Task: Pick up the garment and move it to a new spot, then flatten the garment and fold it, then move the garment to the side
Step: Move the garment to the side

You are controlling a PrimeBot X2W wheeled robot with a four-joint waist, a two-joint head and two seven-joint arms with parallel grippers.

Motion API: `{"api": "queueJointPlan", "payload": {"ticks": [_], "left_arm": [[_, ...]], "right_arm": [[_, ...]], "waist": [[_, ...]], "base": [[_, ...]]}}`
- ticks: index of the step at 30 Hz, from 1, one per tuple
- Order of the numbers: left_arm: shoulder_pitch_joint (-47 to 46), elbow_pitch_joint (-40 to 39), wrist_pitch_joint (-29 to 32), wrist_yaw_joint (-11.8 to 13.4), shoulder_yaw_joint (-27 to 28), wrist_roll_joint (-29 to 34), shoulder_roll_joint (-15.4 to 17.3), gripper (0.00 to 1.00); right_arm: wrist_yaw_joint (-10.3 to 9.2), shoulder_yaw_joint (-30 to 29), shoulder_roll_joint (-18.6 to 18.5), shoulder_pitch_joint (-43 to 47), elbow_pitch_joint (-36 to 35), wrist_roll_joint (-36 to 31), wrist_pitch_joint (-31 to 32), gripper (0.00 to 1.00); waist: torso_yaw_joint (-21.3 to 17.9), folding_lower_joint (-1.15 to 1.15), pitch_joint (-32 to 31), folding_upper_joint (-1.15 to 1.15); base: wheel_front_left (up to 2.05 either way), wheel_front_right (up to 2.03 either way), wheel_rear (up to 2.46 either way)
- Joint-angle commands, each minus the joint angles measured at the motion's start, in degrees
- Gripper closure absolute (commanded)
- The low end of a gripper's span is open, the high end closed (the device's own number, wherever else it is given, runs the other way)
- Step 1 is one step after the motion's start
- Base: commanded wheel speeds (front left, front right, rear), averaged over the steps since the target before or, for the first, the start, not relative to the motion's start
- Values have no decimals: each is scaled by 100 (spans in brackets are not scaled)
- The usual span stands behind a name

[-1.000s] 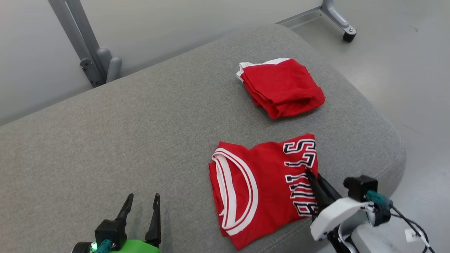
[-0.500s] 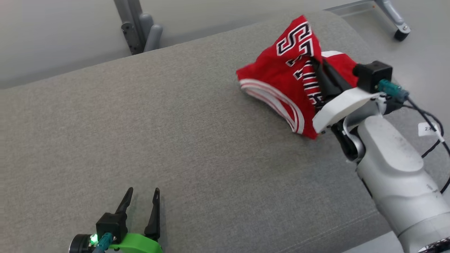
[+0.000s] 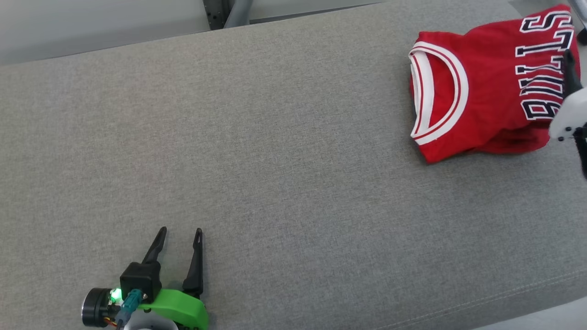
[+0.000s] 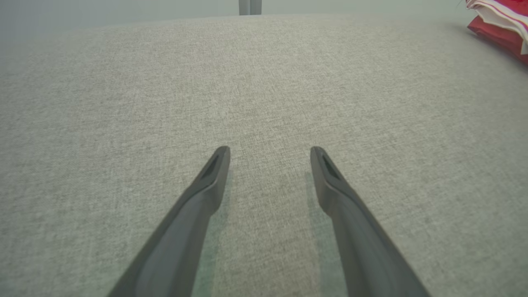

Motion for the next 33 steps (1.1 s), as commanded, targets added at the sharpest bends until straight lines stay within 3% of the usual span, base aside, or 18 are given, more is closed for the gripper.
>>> {"api": "queueJointPlan", "payload": {"ticks": [1, 5, 10, 16, 21, 33], "left_arm": [[-103, -11, 2, -20, 23, 55, 24, 0], [-173, -30, 2, -4, 92, 129, 24, 0], [-133, -108, 2, 77, 208, 75, 24, 0], [5, -143, 2, 183, 255, -30, 24, 0], [164, -160, 2, 236, 225, -96, 22, 0], [571, -147, 2, 290, 220, -257, 23, 0]], "right_arm": [[-7, -94, -77, -75, 72, -128, -71, 0], [-7, -857, -180, -203, 332, -911, -251, 0], [-8, -1414, 455, 188, -726, -1499, -283, 0], [-8, -787, 1304, 1165, -2231, -1317, -286, 0], [-8, -134, 1675, 2263, -2954, -808, -286, 0], [-8, 341, 2008, 4065, -3259, -595, -288, 0]], "waist": [[144, 0, 155, 49], [237, 0, 222, 49], [294, 0, 120, 49], [368, 0, -191, 49], [512, 0, -562, 49], [879, 0, -1221, 49]], "base": [[0, 0, 0], [0, 0, 0], [0, 0, 0], [0, 0, 0], [0, 0, 0], [0, 0, 0]]}}
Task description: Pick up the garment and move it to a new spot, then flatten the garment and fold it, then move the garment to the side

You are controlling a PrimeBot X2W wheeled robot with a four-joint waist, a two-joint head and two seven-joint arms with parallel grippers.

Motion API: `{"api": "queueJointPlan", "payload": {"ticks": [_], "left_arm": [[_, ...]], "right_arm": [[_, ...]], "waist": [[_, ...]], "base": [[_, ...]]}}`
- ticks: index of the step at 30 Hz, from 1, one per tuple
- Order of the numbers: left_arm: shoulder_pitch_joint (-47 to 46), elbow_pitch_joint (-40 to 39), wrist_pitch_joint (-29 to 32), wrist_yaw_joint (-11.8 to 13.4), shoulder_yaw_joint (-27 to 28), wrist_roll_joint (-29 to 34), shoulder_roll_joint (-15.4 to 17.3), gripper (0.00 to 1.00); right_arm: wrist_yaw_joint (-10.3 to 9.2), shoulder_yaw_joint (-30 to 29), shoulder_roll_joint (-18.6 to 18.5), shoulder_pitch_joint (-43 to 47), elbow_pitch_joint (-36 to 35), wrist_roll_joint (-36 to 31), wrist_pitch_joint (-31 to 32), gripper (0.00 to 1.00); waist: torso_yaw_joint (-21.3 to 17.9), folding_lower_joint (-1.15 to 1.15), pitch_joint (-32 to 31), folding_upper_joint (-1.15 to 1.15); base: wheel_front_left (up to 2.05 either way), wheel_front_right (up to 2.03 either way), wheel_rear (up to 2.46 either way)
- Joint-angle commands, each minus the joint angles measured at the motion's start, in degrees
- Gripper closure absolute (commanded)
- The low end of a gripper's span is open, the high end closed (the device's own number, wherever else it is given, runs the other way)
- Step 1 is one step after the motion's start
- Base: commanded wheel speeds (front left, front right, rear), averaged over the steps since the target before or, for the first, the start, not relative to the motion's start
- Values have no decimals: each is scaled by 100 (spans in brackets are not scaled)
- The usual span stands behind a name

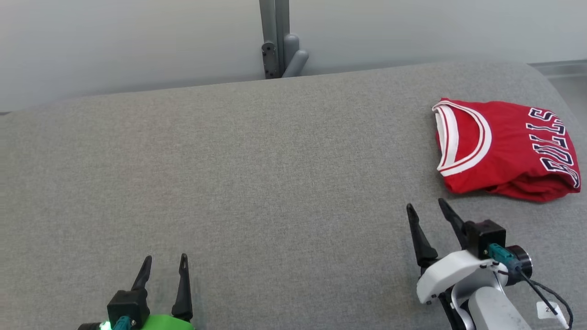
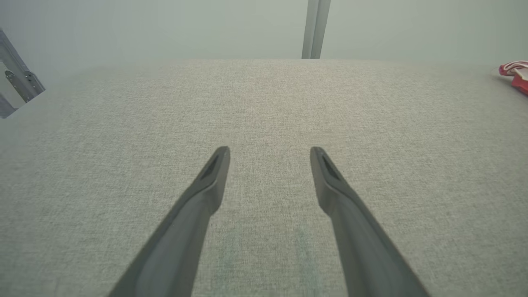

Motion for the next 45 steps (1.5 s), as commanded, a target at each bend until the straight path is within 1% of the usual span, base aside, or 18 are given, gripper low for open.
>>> {"api": "queueJointPlan", "payload": {"ticks": [1, 8, 13, 20, 30, 45], "left_arm": [[89, -4, 2, 11, 24, -35, 22, 0], [251, -53, 2, 46, 107, -68, 22, 0], [332, -66, 2, 49, 166, -39, 22, 0], [385, -86, 2, 69, 234, -52, 22, 0], [431, -57, 3, 34, 221, -174, 22, 0], [408, -22, 3, 80, 111, -250, 22, 0]], "right_arm": [[-8, 41, 17, 136, -69, -20, -22, 0], [-8, -52, 29, 441, -245, 98, -22, 0], [-8, -100, 39, 499, -341, 0, -23, 0], [-8, -114, 47, 710, -300, -123, -22, 0], [-8, 7, 46, 930, -184, -261, -22, 0], [-8, 0, 47, 865, -326, -234, -23, 0]], "waist": [[172, 0, -217, 49], [244, 0, -394, 49], [229, 0, -465, 49], [194, 0, -547, 49], [176, 0, -482, 49], [160, 0, -334, 49]], "base": [[0, 0, 0], [0, 0, 0], [0, 0, 0], [0, 0, 0], [0, 0, 0], [0, 0, 0]]}}
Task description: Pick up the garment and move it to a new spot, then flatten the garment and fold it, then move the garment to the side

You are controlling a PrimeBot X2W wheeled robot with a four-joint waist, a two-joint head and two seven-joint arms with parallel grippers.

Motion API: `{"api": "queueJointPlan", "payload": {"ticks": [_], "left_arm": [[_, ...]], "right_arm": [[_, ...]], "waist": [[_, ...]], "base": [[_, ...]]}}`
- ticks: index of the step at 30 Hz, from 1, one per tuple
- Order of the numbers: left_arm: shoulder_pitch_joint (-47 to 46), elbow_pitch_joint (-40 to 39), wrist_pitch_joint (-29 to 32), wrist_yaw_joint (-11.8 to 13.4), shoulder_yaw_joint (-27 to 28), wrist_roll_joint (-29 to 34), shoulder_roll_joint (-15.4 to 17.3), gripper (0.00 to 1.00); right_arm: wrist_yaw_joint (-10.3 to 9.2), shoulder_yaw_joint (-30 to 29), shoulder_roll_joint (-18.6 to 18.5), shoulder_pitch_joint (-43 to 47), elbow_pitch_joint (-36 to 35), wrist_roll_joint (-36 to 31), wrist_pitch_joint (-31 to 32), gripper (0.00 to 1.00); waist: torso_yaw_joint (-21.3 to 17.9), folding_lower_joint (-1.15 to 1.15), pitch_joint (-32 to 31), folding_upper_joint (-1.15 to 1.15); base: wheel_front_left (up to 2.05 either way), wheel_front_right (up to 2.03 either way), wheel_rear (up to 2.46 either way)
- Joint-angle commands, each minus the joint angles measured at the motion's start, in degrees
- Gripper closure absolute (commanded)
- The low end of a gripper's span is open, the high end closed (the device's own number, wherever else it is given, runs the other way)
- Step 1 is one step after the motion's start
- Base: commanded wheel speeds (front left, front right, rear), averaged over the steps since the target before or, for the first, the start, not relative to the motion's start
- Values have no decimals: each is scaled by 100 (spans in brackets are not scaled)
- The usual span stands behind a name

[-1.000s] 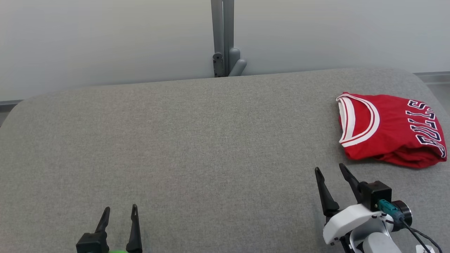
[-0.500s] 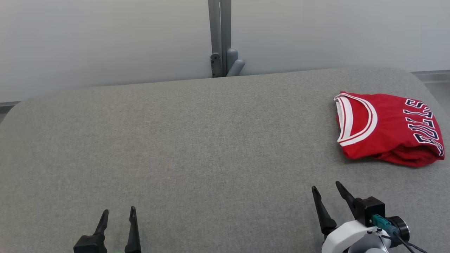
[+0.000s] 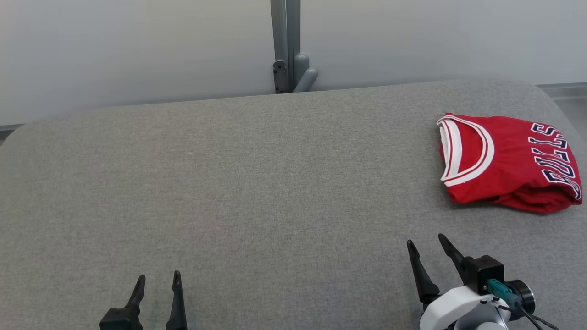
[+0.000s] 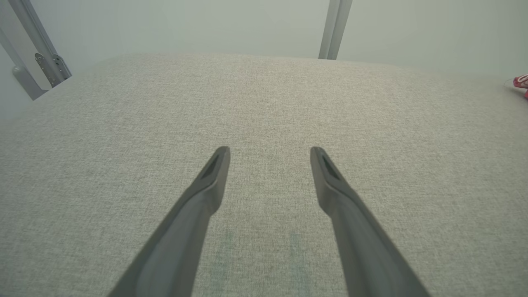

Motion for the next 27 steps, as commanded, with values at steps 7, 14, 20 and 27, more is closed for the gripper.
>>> {"api": "queueJointPlan", "payload": {"ticks": [7, 14, 20, 27], "left_arm": [[33, -31, 1, 24, -16, -11, 22, 0], [27, -38, 2, 40, -15, -24, 22, 0], [-4, -53, 2, 40, -8, -16, 22, 0], [-3, -51, 0, 29, 11, -12, 0, 0]], "right_arm": [[-8, -69, -17, -14, -292, 194, -22, 0], [-8, -78, -15, 57, -439, 263, -22, 0], [-8, -67, -15, 69, -409, 263, -22, 0], [1, -30, 1, 22, -393, 241, 0, 0]], "waist": [[-28, 0, 0, 49], [-56, 0, -9, 49], [-59, 0, -8, 49], [-64, 0, -6, 0]], "base": [[0, 0, 0], [0, 0, 0], [0, 0, 0], [0, 0, 0]]}}
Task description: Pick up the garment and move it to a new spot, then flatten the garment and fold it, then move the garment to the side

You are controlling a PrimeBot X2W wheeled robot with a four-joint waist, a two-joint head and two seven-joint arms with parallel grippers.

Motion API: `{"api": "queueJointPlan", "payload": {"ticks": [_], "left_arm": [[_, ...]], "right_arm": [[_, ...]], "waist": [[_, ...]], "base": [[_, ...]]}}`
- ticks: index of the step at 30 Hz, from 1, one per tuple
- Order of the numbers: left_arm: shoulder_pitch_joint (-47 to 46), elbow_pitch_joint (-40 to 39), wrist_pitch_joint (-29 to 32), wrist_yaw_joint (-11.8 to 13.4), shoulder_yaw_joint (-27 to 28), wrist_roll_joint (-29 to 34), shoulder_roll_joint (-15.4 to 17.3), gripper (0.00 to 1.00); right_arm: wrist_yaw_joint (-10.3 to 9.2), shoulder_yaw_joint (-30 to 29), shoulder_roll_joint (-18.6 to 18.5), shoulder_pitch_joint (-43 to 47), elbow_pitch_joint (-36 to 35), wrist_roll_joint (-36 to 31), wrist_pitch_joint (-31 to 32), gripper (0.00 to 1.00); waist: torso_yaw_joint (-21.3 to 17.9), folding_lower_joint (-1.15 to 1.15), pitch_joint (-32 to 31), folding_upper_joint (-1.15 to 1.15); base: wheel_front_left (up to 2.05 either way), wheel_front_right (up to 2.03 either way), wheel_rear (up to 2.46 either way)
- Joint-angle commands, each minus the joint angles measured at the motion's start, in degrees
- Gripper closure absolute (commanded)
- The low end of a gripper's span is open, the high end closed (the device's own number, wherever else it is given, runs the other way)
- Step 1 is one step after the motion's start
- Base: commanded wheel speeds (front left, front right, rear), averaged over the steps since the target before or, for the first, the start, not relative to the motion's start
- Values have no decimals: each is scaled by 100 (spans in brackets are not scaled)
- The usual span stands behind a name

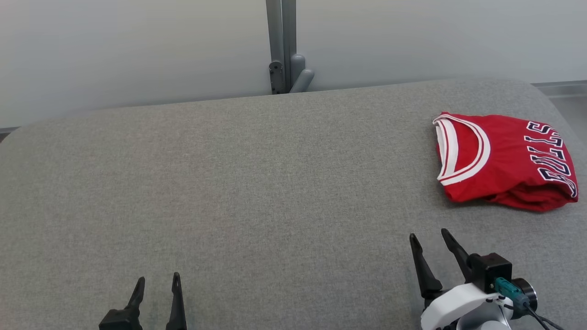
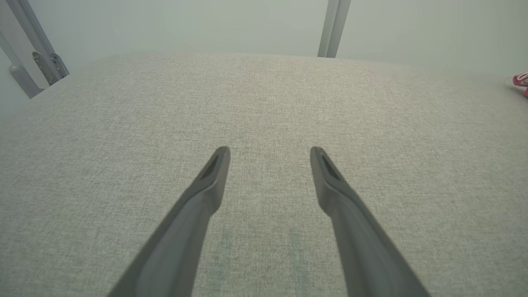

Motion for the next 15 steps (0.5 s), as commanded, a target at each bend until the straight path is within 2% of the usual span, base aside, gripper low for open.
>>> {"api": "queueJointPlan", "payload": {"ticks": [1, 10, 11, 15], "left_arm": [[-6, -26, 1, -1, 2, 0, 5, 0], [-24, -27, 1, -37, 22, -4, 7, 0], [-26, -25, 1, -47, 21, -13, 8, 100], [23, 247, 1, -31, 8, -1, -18, 100]], "right_arm": [[0, 5, -3, -6, -26, 1, -4, 0], [-1, 1, -5, -24, -18, 9, -6, 0], [-1, 2, -5, -25, -16, 14, -6, 100], [0, 5, 29, 128, 214, 1, 4, 100]], "waist": [[4, 0, 2, 1], [19, 0, 14, 5], [21, 0, 15, 5], [20, 0, 15, 0]], "base": [[0, 0, 0], [0, 0, 0], [0, 0, 0], [0, 0, 0]]}}
